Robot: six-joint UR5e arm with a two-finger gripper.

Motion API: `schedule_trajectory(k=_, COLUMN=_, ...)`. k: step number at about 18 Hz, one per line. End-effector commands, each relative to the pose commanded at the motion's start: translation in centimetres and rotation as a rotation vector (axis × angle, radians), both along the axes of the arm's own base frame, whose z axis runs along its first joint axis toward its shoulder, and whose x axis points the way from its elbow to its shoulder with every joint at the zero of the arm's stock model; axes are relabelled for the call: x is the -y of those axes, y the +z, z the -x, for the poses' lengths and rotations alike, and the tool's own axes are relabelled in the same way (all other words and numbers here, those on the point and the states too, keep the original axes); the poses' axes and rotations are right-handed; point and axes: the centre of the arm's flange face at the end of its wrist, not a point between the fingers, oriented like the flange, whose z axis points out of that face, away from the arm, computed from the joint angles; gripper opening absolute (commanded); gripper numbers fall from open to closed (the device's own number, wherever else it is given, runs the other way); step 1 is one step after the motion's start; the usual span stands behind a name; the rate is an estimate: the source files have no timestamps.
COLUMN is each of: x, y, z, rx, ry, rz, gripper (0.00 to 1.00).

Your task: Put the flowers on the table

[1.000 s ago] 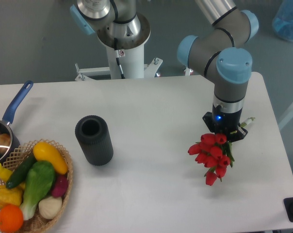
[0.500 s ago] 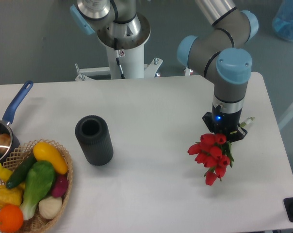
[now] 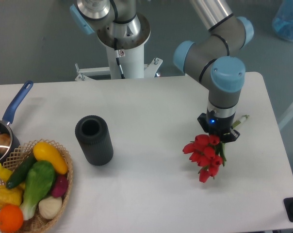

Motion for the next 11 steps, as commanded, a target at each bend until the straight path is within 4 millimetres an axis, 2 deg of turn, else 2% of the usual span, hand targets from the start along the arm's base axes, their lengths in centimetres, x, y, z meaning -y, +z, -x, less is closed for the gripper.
schedule_trajectory(k=1, x=0.0, y=-0.1, z=0.0, rx=0.002, ry=0.000, rz=-0.001, gripper=0.49)
schedule_trajectory(k=2, x=-0.1, y=-0.2, z=0.0, rx=0.003, ry=0.000, rz=0.001, gripper=0.66)
schedule_trajectory(k=3, x=-0.2, y=-0.5, z=-0.1, rx=0.008, ry=0.002, rz=0.005, gripper=1.00)
schedule_trajectory(k=6, x=-0.2, y=-0.5, z=-0.1, rx=0.001, ry=-0.003, rz=-0.001, gripper=1.00)
schedule_trajectory(k=9, x=0.0, y=0.7, z=0.9, rx=-0.059, ry=0.012, rz=-0.033, gripper=1.00)
schedule_trajectory(k=11, x=1.1, y=1.2, z=1.8, rx=-0.067, ry=0.029, rz=-0.041, gripper=1.00)
